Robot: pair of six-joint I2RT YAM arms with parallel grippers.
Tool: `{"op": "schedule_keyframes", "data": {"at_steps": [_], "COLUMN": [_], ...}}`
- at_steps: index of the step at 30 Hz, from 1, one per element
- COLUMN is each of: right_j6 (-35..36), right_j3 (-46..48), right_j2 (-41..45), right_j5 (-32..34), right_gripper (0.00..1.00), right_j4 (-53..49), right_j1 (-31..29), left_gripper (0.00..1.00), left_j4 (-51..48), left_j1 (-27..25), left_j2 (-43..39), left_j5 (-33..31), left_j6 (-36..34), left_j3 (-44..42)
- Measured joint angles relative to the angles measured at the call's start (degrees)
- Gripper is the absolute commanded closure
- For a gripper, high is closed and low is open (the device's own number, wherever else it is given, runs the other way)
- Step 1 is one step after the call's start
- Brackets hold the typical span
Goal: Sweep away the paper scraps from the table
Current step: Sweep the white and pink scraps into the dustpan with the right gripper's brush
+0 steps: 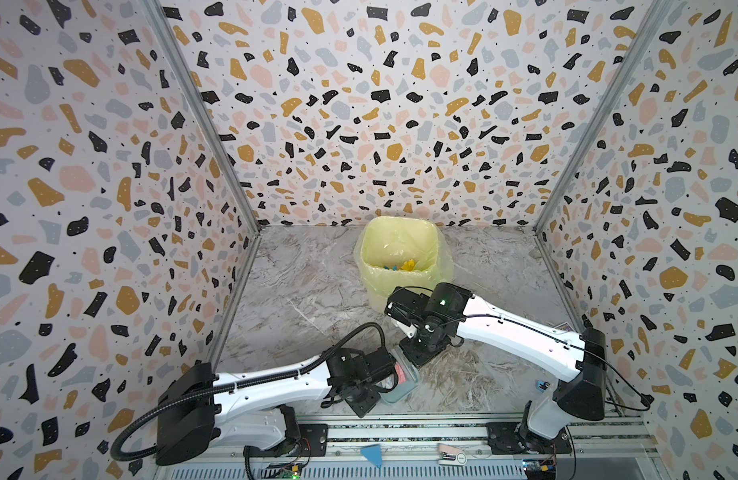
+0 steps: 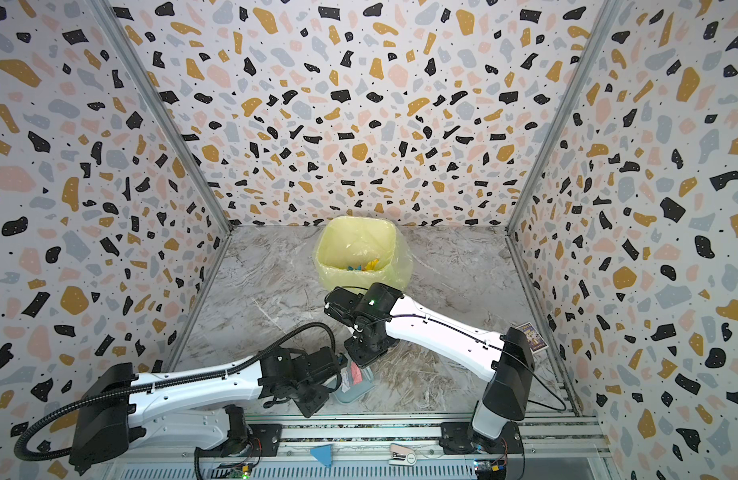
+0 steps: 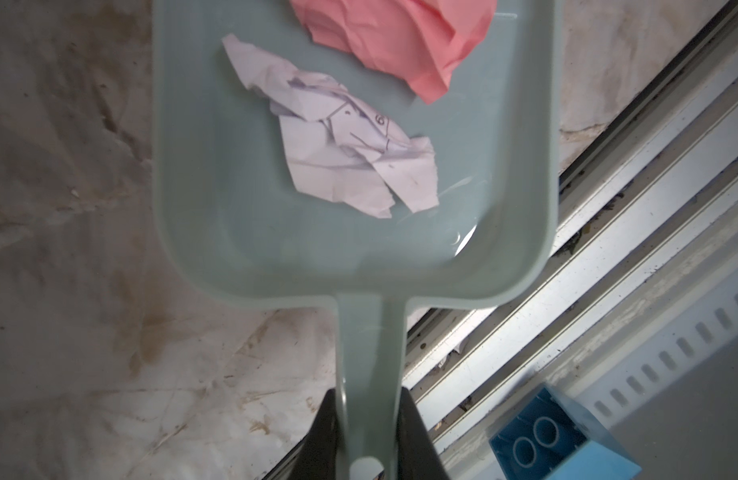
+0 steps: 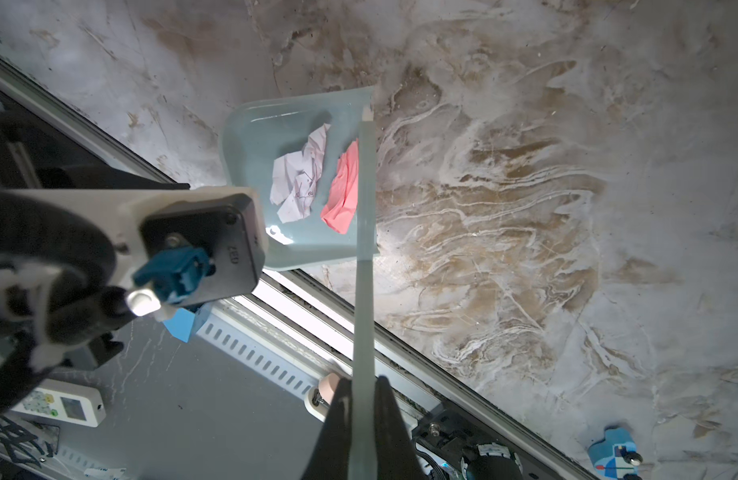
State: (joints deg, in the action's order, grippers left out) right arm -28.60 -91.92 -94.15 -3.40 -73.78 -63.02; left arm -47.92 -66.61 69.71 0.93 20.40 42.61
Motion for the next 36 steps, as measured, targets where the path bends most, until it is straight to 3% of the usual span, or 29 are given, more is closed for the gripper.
{"op": "schedule_keyframes", "data": {"at_steps": [11,21,28,36], "right_j6": [-0.76,-0.68,-0.59,-0.52], "right_j3": [3.87,6.93,7.39,8.33], "right_j2": [6.49,2.84,2.51,2.16], "right_j5": [3.43,7.48,6.95,1.57], "right_gripper": [1.0,1.0,1.0,1.0], "right_j4": [0.02,3.96,6.73,9.42], "right_j1": [4.96,5.01,4.15,2.23], "left_gripper": [0.94,0.94,0.95,0.95], "left_j4": [0.0,0.0,0.02,0.02], "left_j1": [0.0,0.0,0.0,0.0], "left_j2": [-0.98,-0.37,1.36,1.46], "left_j5": [-1.03,-1.07,-1.03,-1.05], "left_j6": [0.37,0.39,0.39,0.39], "left_j3": [-0.02,-0.04,-0.04,-0.04]}}
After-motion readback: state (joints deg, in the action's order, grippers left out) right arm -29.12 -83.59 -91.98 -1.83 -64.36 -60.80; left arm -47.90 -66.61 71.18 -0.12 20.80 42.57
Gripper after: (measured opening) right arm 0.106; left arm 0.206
